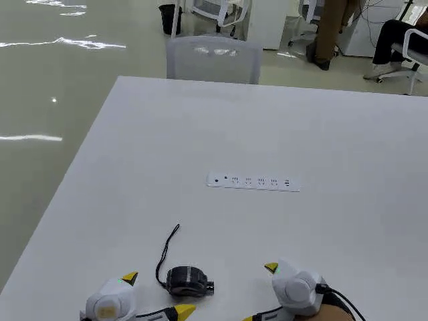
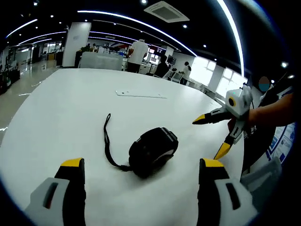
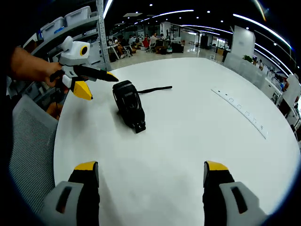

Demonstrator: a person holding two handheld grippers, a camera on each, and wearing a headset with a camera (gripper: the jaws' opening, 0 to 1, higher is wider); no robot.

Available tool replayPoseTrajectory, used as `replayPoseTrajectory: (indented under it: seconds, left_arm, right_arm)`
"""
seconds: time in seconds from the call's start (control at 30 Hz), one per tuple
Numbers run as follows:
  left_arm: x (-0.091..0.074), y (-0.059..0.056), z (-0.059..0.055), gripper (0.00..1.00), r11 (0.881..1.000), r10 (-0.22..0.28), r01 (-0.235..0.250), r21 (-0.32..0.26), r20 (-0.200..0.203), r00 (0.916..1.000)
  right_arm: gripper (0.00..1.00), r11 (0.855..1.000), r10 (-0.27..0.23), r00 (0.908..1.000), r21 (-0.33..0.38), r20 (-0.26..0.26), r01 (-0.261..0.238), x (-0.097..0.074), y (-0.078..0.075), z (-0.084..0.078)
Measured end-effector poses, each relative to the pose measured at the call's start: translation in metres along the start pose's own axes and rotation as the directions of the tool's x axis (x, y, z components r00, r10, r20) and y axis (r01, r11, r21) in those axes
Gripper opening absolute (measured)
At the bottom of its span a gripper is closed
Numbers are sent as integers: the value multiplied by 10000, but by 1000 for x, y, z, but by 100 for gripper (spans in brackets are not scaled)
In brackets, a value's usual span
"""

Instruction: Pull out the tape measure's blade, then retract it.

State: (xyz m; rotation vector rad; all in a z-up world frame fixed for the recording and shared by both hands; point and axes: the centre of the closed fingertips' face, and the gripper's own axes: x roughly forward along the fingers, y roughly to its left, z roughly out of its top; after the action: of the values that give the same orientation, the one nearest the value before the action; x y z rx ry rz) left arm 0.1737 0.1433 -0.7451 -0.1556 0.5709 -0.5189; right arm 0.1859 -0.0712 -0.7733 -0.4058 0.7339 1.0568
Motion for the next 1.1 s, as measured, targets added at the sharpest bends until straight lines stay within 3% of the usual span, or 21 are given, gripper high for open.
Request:
replayPoseTrajectory:
  seconds: [0.03, 0.07, 0.1, 0.2, 0.27, 0.37, 0.4, 0.47, 0.5, 0.57, 0.67, 0.77, 0.83, 0.87, 1.0, 1.1]
  left_arm:
    - [-4, -2, 7, 99, 9998, -180, 178, 45, 405, 9990]
    - [-11, 2, 7, 99, 9995, -263, 253, 204, 479, 9985]
    - [-15, 5, 5, 99, 9992, -210, 197, 340, 373, 9991]
    - [-26, -6, 6, 99, 9951, -355, 322, 938, 338, 9988]
    - [-34, 1, 2, 99, 9913, -230, 199, 1302, 225, 9995]
    - [-49, 5, 0, 99, 9923, -193, 153, 1233, 314, 9993]
    - [-56, 3, 4, 99, 9922, -221, 133, 1239, 705, 9973]
    - [-66, 2, 8, 99, 9910, -189, 41, 1336, 1093, 9938]
    - [-74, 3, 9, 99, 9912, -98, -53, 1321, 1133, 9935]
    - [-87, 15, 6, 99, 9924, 90, -228, 1207, 1132, 9935]
    - [-102, 24, 2, 99, 9947, 330, -443, 927, 1200, 9922]
    - [-116, 27, 2, 99, 9960, 376, -480, 752, 1339, 9903]
    - [-123, 28, 0, 99, 9957, 396, -502, 774, 1326, 9904]
    - [-125, 19, -2, 99, 9939, 432, -551, 950, 1235, 9914]
    - [-128, 17, -17, 99, 9883, 460, -569, 1415, 787, 9958]
    - [-133, 14, -19, 99, 9927, 394, -473, 1108, 727, 9966]
  right_arm:
    - [98, 9997, -100, 9999, 224, 31, 99, -4, -1, -4]
    - [100, 9987, -326, 9995, 403, 15, 325, -10, -4, -11]
    - [100, 9981, -433, 9991, 431, 47, 430, -16, -4, -14]
    - [100, 9944, -750, 9965, 778, 365, 720, -33, -1, -21]
    - [100, 9912, -1051, 9931, 867, 526, 1003, -47, 0, -26]
    - [100, 9794, -1558, 9790, 1497, 1313, 1358, -71, -5, -25]
    - [100, 9711, -1793, 9729, 1844, 1459, 1513, -82, -7, -27]
    - [100, 9692, -1977, 9702, 1762, 1402, 1720, -96, -9, -35]
    - [100, 9679, -2093, 9695, 1683, 1277, 1868, -105, -8, -40]
    - [100, 9650, -2185, 9688, 1732, 1170, 1968, -118, -5, -48]
    - [100, 9529, -2614, 9578, 1899, 1196, 2363, -135, -7, -56]
    - [100, 9452, -2804, 9537, 2048, 1092, 2545, -146, -1, -63]
    - [100, 9423, -2877, 9502, 2127, 1196, 2585, -153, 7, -68]
    - [100, 9414, -2922, 9486, 2112, 1214, 2629, -156, 11, -72]
    - [100, 9264, -3214, 9407, 2418, 1084, 2886, -168, 12, -86]
    - [100, 9210, -3351, 9342, 2515, 1223, 2975, -178, 14, -92]
